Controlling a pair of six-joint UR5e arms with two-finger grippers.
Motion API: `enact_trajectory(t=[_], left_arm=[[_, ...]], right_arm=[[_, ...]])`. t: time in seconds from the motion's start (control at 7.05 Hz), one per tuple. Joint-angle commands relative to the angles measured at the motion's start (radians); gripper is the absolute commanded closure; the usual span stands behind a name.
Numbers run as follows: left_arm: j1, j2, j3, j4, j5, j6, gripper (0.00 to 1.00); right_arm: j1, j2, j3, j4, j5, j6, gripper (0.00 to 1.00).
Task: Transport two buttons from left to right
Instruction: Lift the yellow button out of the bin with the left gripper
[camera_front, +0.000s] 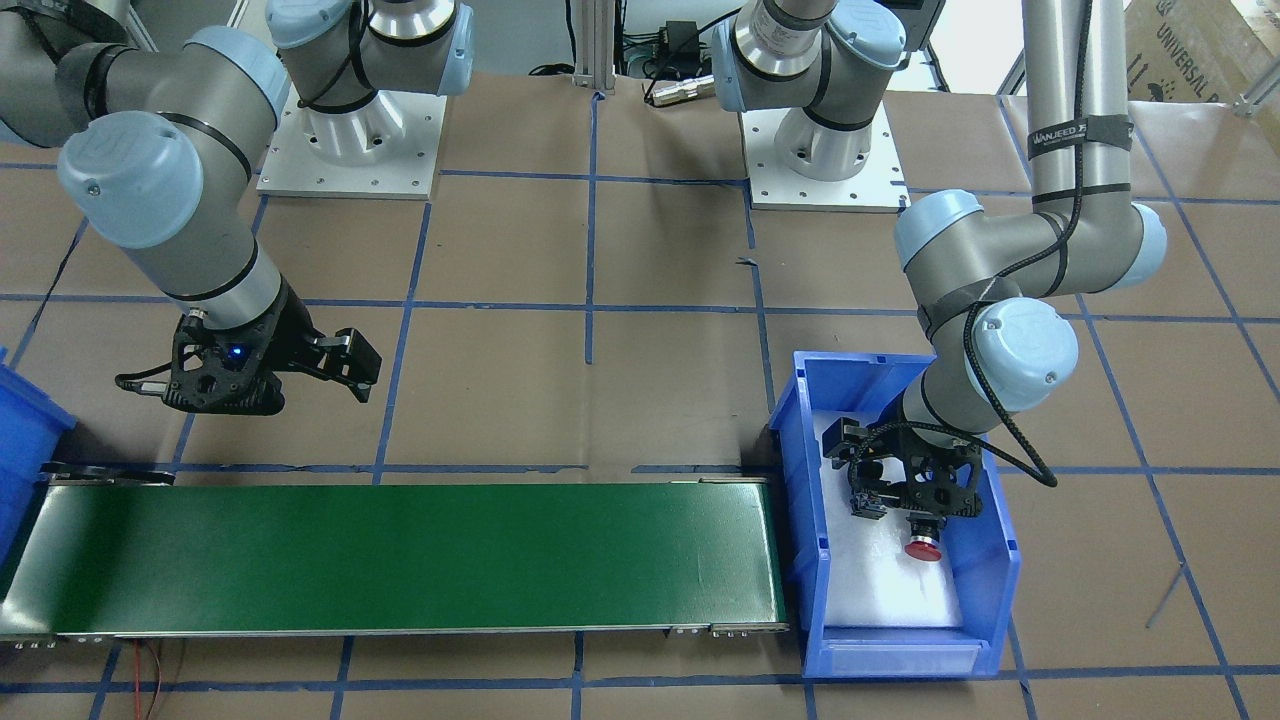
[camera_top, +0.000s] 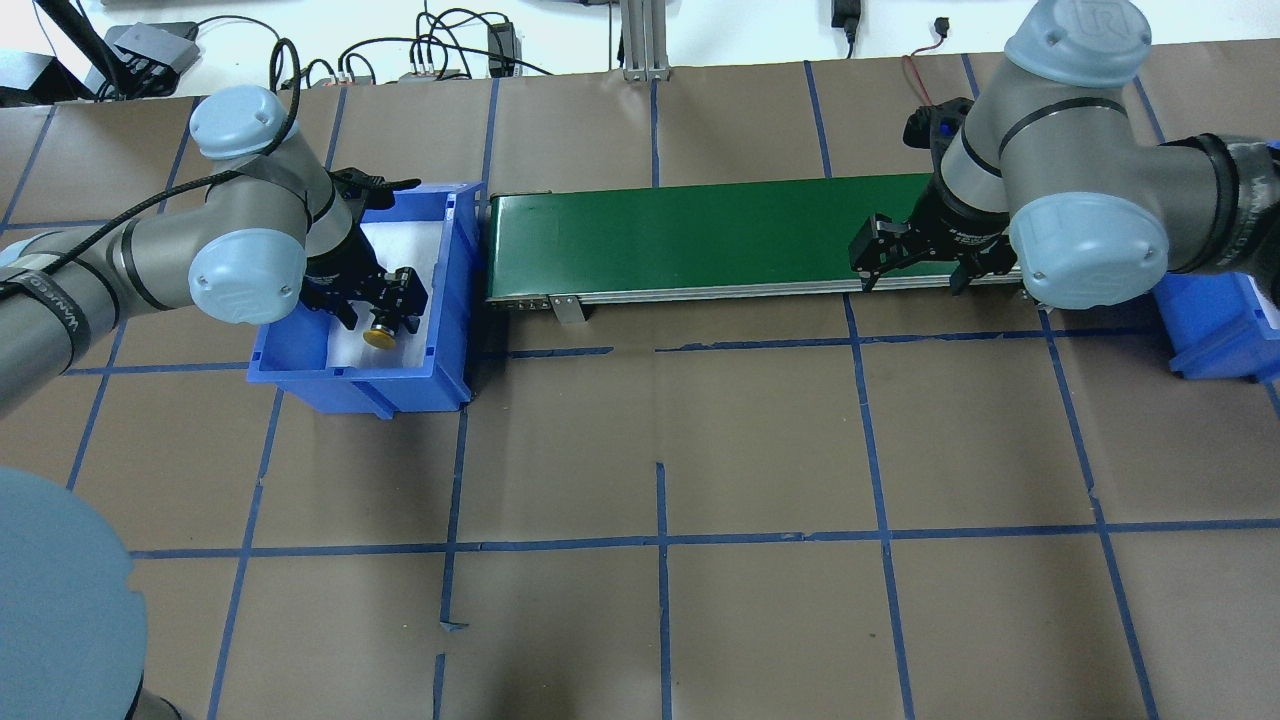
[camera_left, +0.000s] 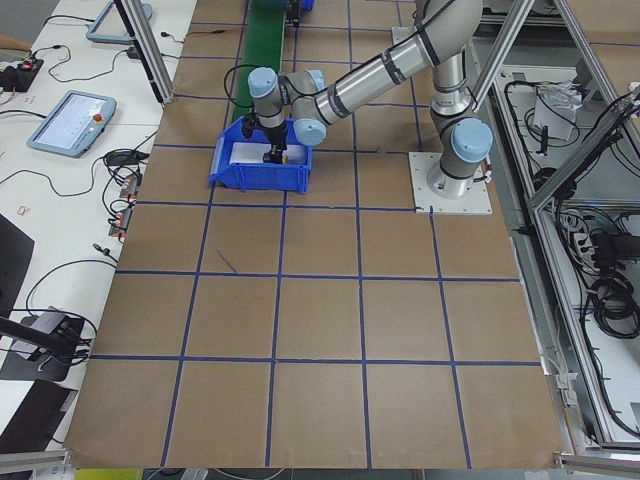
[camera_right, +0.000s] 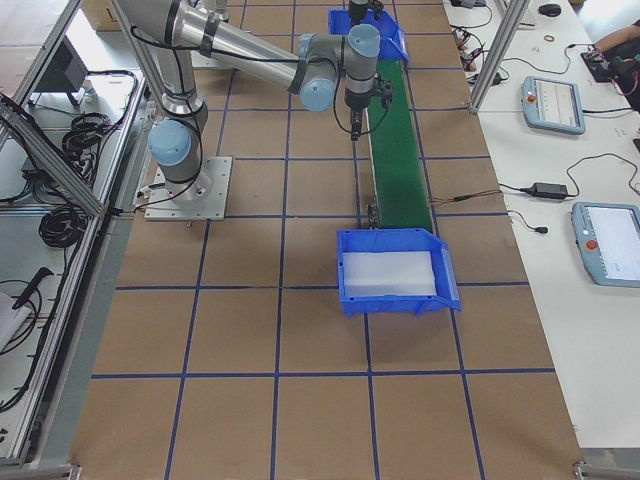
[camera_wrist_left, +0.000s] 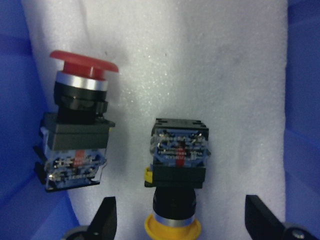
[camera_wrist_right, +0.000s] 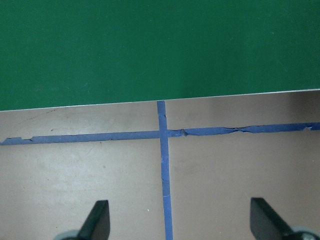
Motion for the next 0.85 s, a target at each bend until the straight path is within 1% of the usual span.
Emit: enact_trajectory(t=[0.0,0.14,0.28,0.71], left_arm=[[0.000,0.000,0.000,0.003,0.000,0.001,0.46],[0.000,0.000,0.007,0.003,0.000,0.001,0.54],[0.000,-0.002,0.005,0.003,0.000,0.001,0.59],[0.000,0.018,0.011,0.000,-0.002,0.007,0.67]], right_arm=[[-0.002,0.017,-0.006,-0.005,0.000,-0.003,0.00],[-0.002,0.016,-0.003,-0.003,0.000,-0.004,0.00],[-0.002,0.017,-0.006,-0.003,-0.003,-0.007,0.00],[-0.002,0.017,-0.006,-0.005,-0.002,-0.006,0.00]])
